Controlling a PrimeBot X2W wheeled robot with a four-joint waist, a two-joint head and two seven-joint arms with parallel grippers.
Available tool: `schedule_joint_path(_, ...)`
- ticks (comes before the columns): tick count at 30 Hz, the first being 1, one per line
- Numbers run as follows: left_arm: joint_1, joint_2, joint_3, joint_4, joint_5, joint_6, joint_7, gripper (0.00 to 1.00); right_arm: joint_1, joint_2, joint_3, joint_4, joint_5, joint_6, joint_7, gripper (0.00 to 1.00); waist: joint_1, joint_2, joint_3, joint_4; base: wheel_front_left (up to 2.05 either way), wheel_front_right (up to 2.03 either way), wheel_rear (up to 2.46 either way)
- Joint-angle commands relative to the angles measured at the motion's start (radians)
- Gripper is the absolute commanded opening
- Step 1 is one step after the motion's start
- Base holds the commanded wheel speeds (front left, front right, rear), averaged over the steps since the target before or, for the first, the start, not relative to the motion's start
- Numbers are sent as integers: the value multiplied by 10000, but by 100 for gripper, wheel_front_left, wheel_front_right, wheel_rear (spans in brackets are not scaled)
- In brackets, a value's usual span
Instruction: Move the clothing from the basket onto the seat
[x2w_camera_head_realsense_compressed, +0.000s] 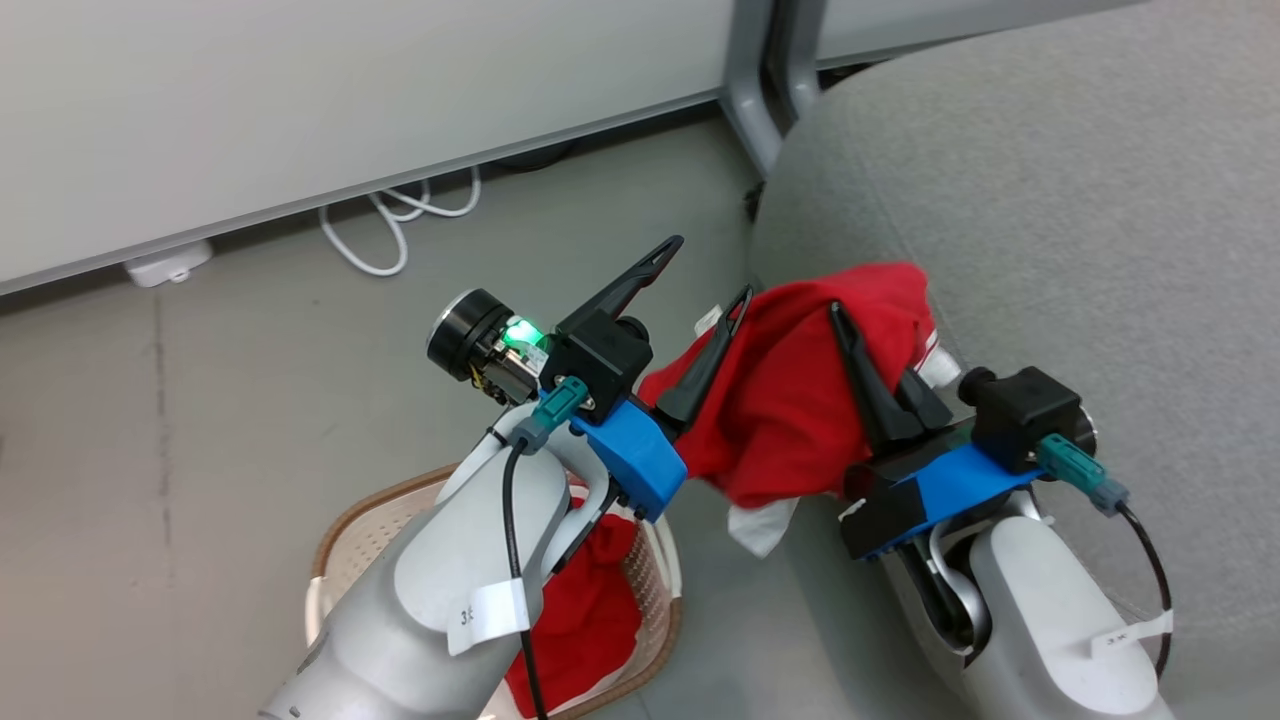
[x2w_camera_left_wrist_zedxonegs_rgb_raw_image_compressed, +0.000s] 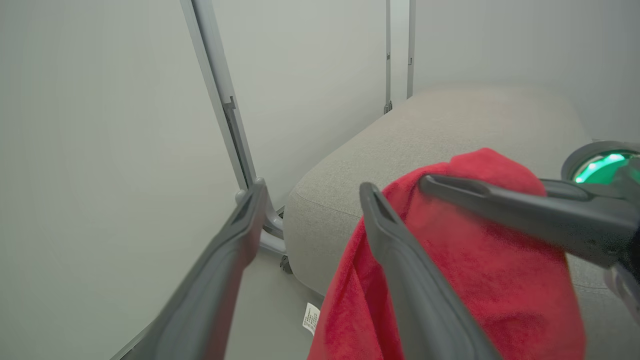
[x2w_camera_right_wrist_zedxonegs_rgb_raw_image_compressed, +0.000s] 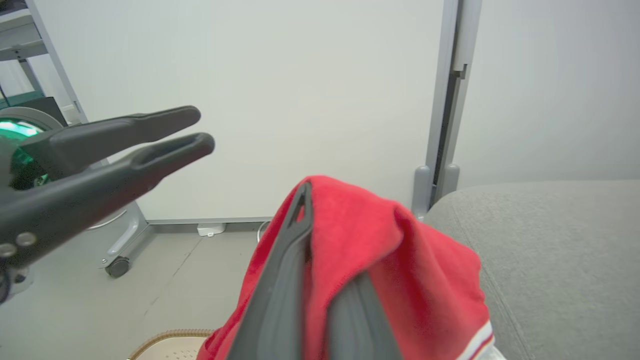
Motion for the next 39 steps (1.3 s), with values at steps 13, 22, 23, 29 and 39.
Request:
schedule_joint_path(13,257,11,-528,-45,40,-81,-45,100,787,-13,-1563,-666,-416,5,-40,0,-1,0,269,-1778,0,0,0)
schedule_joint_path(22,320,-5,-1073,-88,-115,-64,-45,100,1435,-13,-2271,-990,-418,5,-38,0,-1,0,480,-2251,0,0,0)
schedule_joint_path(23,303,-12,-1115,-94,-123,-64,-45,100,1466,-12,-2301,-1030,-404,5,-38,0,-1,0,494,-2270,0,0,0)
schedule_joint_path(29,264,-18,-1185,-117,-206,-65,-45,100,1608,-13,-2350,-1149,-311,5,-38,0,-1,0,501,-2315,0,0,0)
schedule_joint_path(39,-53,120,-957,-352,28,-65,-45,100,536,-13,-2657,-1558,-575,5,-38,0,-1,0,1022,-2265,0,0,0)
